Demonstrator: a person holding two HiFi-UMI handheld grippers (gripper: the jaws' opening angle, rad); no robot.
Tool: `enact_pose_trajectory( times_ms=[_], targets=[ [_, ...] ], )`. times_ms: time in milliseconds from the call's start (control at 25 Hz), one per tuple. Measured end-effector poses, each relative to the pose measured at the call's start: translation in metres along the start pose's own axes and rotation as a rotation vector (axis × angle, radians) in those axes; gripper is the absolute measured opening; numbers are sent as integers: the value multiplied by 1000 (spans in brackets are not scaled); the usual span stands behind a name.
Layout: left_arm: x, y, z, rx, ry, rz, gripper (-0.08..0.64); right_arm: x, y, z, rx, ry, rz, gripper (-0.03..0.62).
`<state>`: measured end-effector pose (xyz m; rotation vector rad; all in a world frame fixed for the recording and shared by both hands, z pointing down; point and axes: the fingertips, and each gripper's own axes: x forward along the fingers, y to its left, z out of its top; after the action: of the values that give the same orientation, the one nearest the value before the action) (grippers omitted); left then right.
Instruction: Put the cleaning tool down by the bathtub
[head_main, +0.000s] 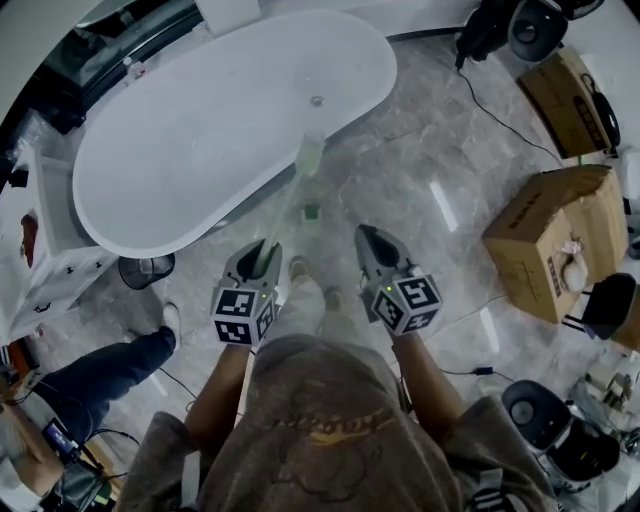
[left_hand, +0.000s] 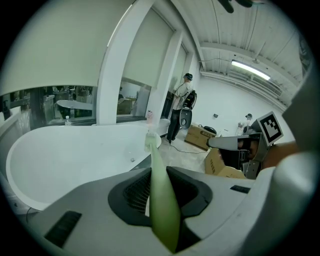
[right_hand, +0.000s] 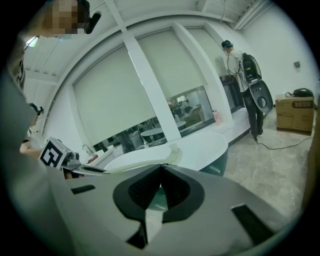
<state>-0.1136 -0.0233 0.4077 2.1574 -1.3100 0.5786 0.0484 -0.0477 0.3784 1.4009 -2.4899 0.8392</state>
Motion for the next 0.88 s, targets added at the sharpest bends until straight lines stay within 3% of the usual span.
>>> enact_pose_trajectory(
  times_ms=[880],
  targets=[
    [80, 23, -79, -28, 103, -17, 100, 47, -51, -84, 34, 69, -44, 0]
  ],
)
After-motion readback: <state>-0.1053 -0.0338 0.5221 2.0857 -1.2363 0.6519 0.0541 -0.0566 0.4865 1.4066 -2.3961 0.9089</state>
